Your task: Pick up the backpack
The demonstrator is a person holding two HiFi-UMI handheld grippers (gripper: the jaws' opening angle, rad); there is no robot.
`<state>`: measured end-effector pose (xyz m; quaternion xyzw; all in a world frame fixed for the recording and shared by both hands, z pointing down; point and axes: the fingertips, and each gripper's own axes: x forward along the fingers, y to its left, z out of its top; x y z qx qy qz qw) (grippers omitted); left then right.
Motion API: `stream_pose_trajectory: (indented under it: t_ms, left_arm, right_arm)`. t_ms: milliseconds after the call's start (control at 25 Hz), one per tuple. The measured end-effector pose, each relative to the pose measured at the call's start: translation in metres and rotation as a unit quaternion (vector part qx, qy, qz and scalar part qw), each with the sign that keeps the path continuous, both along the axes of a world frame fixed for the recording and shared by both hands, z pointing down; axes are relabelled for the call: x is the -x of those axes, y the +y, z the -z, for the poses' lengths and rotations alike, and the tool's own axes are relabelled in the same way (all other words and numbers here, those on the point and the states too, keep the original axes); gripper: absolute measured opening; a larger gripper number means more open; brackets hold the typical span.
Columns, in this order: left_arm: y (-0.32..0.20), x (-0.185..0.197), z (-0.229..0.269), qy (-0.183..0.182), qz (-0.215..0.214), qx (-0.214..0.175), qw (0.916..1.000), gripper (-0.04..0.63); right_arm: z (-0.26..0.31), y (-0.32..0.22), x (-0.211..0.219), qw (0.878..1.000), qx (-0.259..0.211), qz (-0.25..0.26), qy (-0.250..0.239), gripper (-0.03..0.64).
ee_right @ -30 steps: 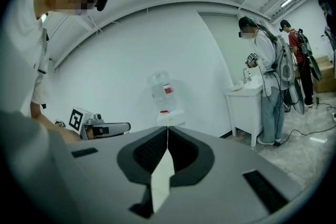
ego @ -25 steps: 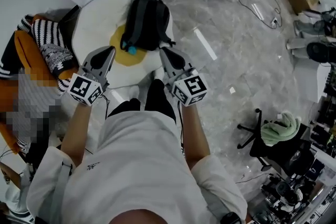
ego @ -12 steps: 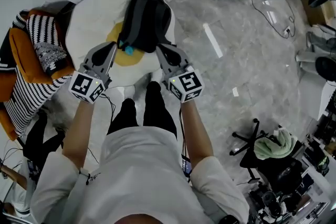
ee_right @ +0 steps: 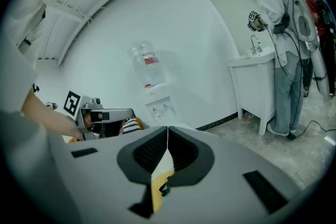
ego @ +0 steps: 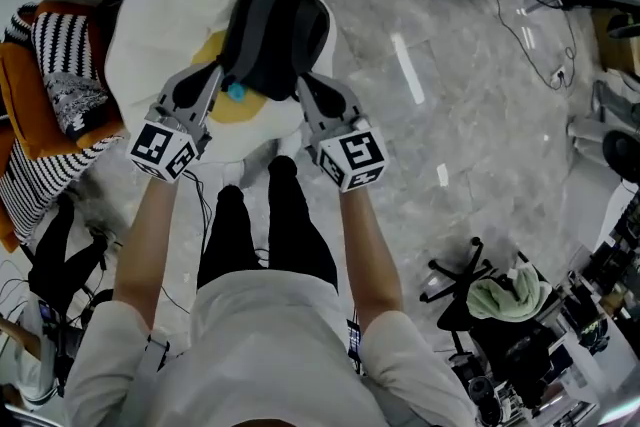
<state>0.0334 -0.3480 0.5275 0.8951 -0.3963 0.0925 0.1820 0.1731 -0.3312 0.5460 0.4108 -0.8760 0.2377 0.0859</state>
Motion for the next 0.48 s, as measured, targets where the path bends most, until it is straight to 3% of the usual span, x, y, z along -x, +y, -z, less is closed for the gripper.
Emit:
stream_pose_trajectory:
  t_ms: [480]
  left_arm:
    - [-0.043,0.003,-0.116,-0.019,0.013,0.034,0.9992,0.003]
  right_arm:
    - [-0.111,-0.039,-0.008,0.999,0.038,-0.012,0.018,0.008]
